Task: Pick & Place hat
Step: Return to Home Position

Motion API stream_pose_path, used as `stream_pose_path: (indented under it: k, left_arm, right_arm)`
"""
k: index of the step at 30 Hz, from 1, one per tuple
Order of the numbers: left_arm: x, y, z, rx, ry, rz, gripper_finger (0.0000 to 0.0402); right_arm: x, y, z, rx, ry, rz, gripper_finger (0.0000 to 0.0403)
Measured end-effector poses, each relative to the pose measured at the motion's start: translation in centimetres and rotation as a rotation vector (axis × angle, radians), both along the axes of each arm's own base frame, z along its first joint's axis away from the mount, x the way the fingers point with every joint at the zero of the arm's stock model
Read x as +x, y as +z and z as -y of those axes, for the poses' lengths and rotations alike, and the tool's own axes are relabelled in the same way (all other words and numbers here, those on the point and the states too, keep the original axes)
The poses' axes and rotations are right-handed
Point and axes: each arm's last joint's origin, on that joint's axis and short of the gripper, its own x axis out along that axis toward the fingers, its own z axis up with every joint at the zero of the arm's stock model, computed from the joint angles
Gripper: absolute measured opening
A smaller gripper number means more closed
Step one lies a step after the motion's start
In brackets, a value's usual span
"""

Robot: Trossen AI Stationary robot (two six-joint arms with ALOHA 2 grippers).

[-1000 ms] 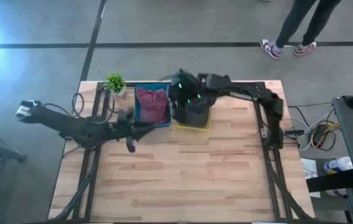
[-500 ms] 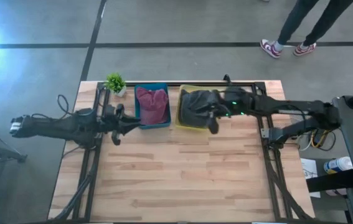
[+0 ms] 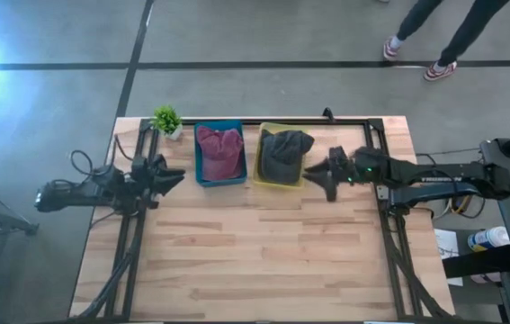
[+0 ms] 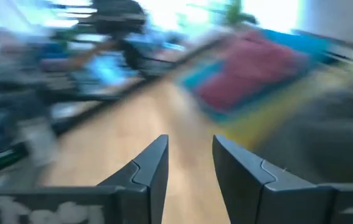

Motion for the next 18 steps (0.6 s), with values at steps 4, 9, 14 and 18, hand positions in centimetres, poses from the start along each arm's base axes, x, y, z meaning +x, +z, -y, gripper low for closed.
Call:
stream_pose_path:
  k: [4, 9, 14, 18]
  left_arm:
    - [-0.4, -0.3, -0.1, -0.003, 0.020, 0.050, 0.0097]
    - [0.1, -1.1, -0.1, -0.003, 0.022, -0.004, 0.0097]
    - [0.6, -2.3, -0.1, -0.001, 0.019, -0.061, 0.0097]
    - [0.9, -3.6, -0.1, -0.001, 0.019, -0.104, 0.0097]
  right_arm:
    - [-1.1, -0.8, -0.9, -0.024, 0.215, 0.176, 0.0122]
    - [-3.2, -3.6, -1.2, -0.006, 0.222, 0.272, 0.0128]
    - [-4.9, -5.3, -1.5, -0.057, 0.220, 0.404, 0.0129]
    - [-5.8, -6.9, -1.4, -0.022, 0.135, 0.399, 0.0123]
